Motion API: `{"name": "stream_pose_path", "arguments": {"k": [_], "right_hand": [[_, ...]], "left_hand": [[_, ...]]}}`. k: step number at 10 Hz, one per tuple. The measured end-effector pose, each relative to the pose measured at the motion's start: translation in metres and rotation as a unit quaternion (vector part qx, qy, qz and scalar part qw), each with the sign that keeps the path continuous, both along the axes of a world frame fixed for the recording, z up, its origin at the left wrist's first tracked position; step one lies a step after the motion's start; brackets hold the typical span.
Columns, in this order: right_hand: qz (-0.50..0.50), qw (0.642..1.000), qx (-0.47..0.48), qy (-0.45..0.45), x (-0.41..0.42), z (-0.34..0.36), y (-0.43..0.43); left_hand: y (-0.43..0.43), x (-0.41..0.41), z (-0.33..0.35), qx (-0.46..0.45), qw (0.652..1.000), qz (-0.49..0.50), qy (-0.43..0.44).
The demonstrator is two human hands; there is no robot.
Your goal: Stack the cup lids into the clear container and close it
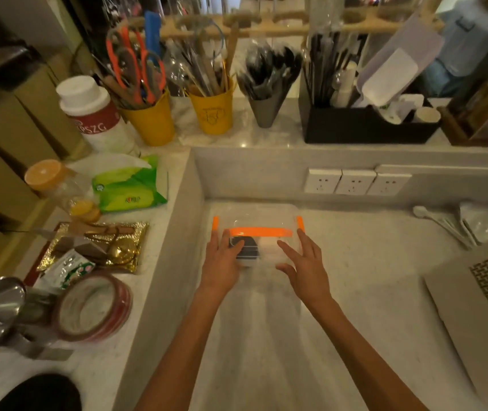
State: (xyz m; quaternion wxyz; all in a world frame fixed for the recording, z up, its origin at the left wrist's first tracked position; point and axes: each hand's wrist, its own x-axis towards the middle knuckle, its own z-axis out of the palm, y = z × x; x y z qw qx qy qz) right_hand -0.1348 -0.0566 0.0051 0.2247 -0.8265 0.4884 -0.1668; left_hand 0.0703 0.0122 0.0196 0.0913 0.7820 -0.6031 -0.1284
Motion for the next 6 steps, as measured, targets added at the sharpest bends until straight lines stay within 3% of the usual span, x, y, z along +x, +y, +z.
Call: {"name": "stream_pose_path", "arguments": {"k": [2,4,5,6], "right_hand": [[0.008,0.999,0.016,0.038,0.06,0.008,-0.077],[-0.01,0.999,0.008,0.044,0.076,0.009,-0.085],[-0.014,0.998,0.005,0.056,0.076,0.013,-0.08],[-0.004,0.996,0.024,0.087,0.077,0.023,-0.081]], "left_hand": [[-0.07,0.052,0.021,0.009,0.996,0.032,0.088],[-0.088,0.071,0.02,0.017,0.995,0.015,0.099],[-0.086,0.069,0.021,0.013,0.997,0.001,0.08],[-0.09,0.059,0.033,0.08,0.996,-0.004,-0.022]]}}
